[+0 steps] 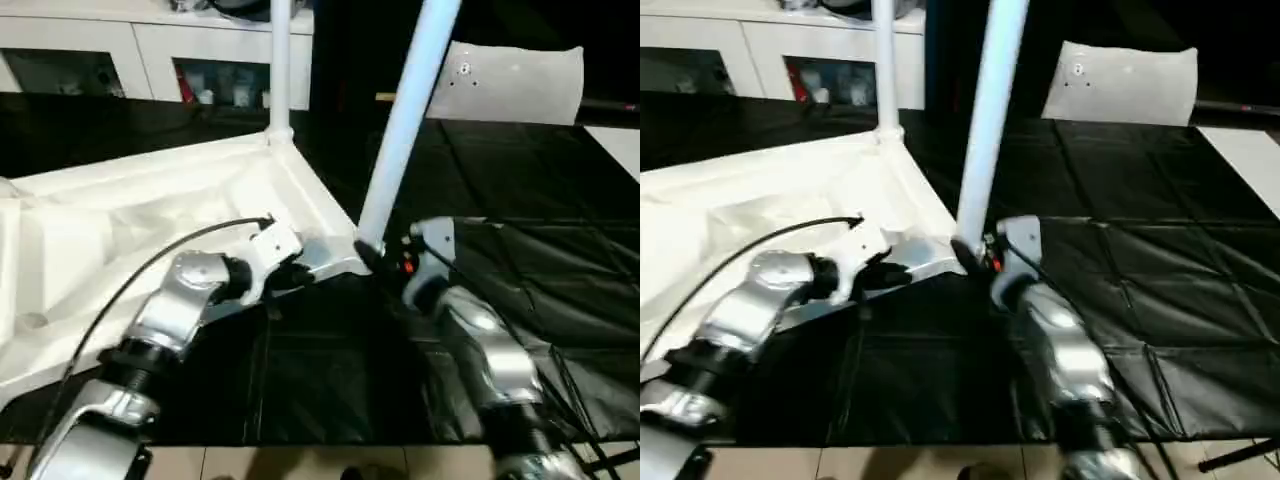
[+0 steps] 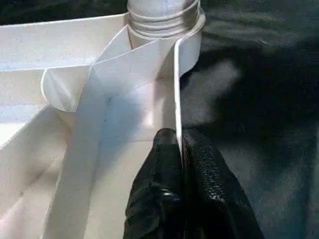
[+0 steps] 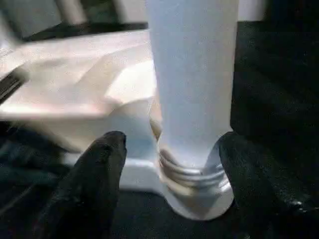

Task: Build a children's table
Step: Rotate leg to tighten

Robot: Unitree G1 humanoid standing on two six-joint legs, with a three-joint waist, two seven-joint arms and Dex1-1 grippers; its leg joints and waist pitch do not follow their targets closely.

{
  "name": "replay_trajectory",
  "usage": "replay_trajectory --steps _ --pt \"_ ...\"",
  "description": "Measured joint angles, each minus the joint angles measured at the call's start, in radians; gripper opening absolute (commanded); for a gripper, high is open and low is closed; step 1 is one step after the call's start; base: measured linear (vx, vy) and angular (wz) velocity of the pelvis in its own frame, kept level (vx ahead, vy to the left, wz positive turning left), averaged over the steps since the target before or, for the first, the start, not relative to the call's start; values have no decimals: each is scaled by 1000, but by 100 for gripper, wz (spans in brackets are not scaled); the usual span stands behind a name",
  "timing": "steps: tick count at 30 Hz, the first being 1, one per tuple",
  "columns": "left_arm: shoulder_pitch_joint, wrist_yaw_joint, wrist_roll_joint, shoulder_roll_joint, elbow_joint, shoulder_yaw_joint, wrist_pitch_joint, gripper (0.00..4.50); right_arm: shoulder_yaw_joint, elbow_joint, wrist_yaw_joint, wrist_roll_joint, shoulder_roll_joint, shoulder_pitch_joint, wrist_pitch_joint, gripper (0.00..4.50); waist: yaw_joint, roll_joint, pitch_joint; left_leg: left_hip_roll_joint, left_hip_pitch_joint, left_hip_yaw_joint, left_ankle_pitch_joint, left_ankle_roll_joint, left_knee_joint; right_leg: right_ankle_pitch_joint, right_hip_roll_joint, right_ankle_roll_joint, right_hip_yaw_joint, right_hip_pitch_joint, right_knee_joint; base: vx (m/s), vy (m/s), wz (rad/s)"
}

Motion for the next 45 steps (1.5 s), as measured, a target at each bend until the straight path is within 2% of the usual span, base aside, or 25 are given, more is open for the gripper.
replay_trajectory --steps 3,4,6,9,13,18,21,23,24,27,29,31,33,38,43,45 --pt "2 -81 -19 30 15 -8 -55 0 -2 -24 117 23 -83 5 6 365 7 -1 0 0 0 0 0 0 1 0 -1 0 1 0 0 0 0 0" --pt "3 -112 -26 38 20 -9 -70 0 -1 -34 161 30 -108 3 11 387 10 -2 1 -1 0 1 0 0 2 0 -1 0 1 0 0 0 0 0" --pt "4 -158 -41 49 25 -15 -90 0 5 -46 225 43 -141 4 24 396 14 -4 1 0 1 1 0 0 2 0 -1 0 1 0 0 0 0 0" --pt "4 -270 -69 83 39 -30 -131 0 40 -61 377 65 -228 0 47 396 26 -6 1 0 3 1 0 0 2 0 -1 0 0 0 0 0 0 0" --pt "-15 -382 -81 112 72 -55 -179 0 87 -38 522 72 -281 -42 16 396 39 -10 1 0 3 1 0 0 4 0 -2 -1 0 0 1 0 0 0" --pt "-27 -463 -82 126 85 -76 -212 0 124 21 609 55 -289 -76 -9 342 50 -22 2 -1 2 2 0 0 7 0 -5 -1 0 0 4 0 0 0" --pt "-29 -477 -82 133 87 -78 -219 0 128 32 635 51 -290 -79 -10 322 49 -28 2 -1 3 2 0 0 8 0 -5 -1 0 0 5 0 0 0" --pt "-42 -496 -80 139 100 -89 -235 0 154 59 681 49 -306 -98 -17 310 48 -31 2 -1 3 2 0 0 9 0 -5 -1 0 0 7 0 0 0" --pt "-49 -504 -79 141 107 -93 -241 0 162 64 695 48 -309 -103 -18 286 49 -32 2 -1 3 2 0 0 9 0 -5 -1 0 0 7 0 0 0" --pt "-61 -522 -79 140 134 -97 -263 0 169 74 725 46 -307 -117 -39 276 52 -33 2 -1 3 2 0 0 10 0 -5 -1 0 0 9 0 0 0" --pt "-68 -527 -76 137 144 -98 -271 0 177 89 739 45 -304 -121 -53 246 54 -35 1 -1 3 2 0 0 11 0 -6 -1 0 0 10 0 0 0" --pt "-69 -527 -76 136 149 -98 -278 0 184 90 741 41 -301 -120 -54 241 55 -35 1 -1 3 2 0 0 12 0 -6 -1 0 0 10 0 0 0" --pt "-74 -527 -76 134 160 -98 -284 0 183 90 740 38 -299 -120 -56 217 56 -35 1 -1 3 2 0 0 13 0 -6 -1 0 0 11 0 0 0" --pt "-86 -527 -73 125 187 -100 -300 0 179 90 736 39 -296 -114 -55 197 61 -35 1 -1 4 2 0 0 13 0 -6 -1 0 0 13 0 0 0" --pt "-87 -499 -74 101 204 -83 -279 0 145 67 691 52 -273 -72 -21 195 67 -35 1 -1 5 2 1 -1 13 0 -6 -1 0 2 14 0 0 0" --pt "-87 -443 -69 84 209 -65 -251 0 117 55 616 54 -244 -54 9 194 66 -35 1 -1 6 2 1 -2 13 0 -6 0 0 3 14 0 0 0"
